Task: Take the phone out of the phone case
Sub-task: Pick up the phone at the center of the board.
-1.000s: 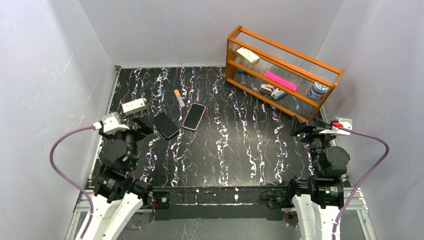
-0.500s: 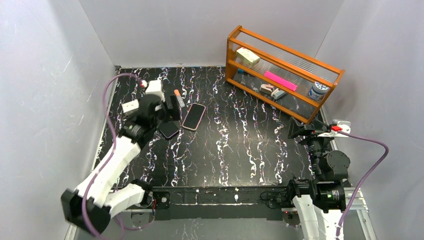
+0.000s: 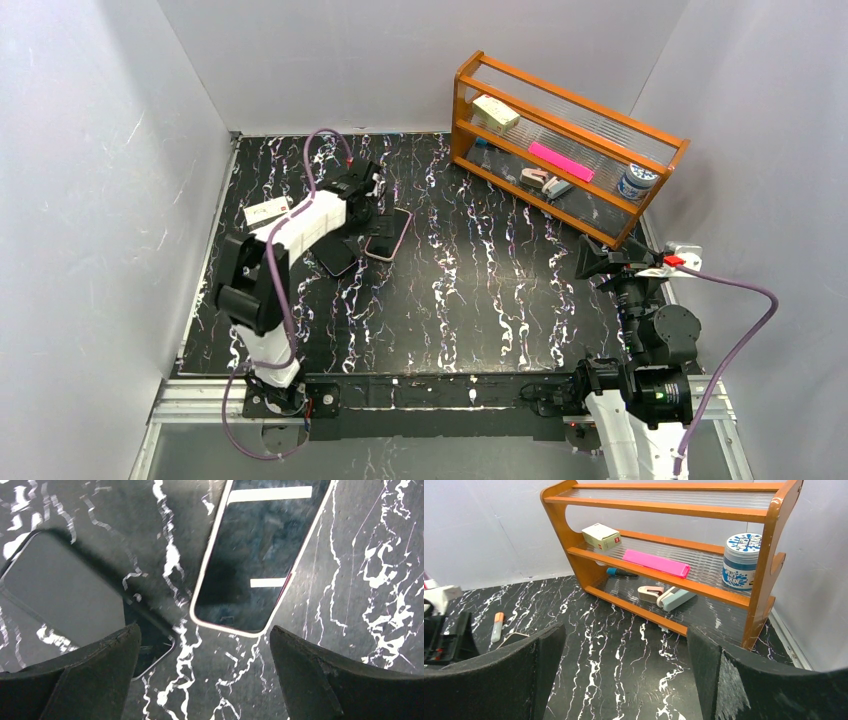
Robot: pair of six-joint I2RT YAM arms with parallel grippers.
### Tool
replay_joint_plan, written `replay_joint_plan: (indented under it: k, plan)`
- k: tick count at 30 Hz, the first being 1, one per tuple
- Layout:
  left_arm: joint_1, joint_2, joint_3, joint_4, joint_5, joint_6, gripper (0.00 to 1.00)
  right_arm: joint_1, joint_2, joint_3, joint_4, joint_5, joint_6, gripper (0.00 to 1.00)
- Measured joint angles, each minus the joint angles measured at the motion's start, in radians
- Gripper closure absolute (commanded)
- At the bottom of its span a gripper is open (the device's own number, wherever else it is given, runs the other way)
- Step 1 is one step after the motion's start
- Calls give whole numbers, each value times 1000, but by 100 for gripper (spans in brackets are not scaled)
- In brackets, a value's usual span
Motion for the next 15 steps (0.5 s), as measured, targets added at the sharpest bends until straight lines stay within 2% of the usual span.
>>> replay_joint_plan:
  k: [8, 15]
  plan:
    - [-9, 241, 198, -53, 54, 54, 2, 5, 0, -10, 0, 7, 0, 1]
    - [-27, 314, 264, -101, 77, 134, 2, 6, -2, -12, 0, 8, -1, 1]
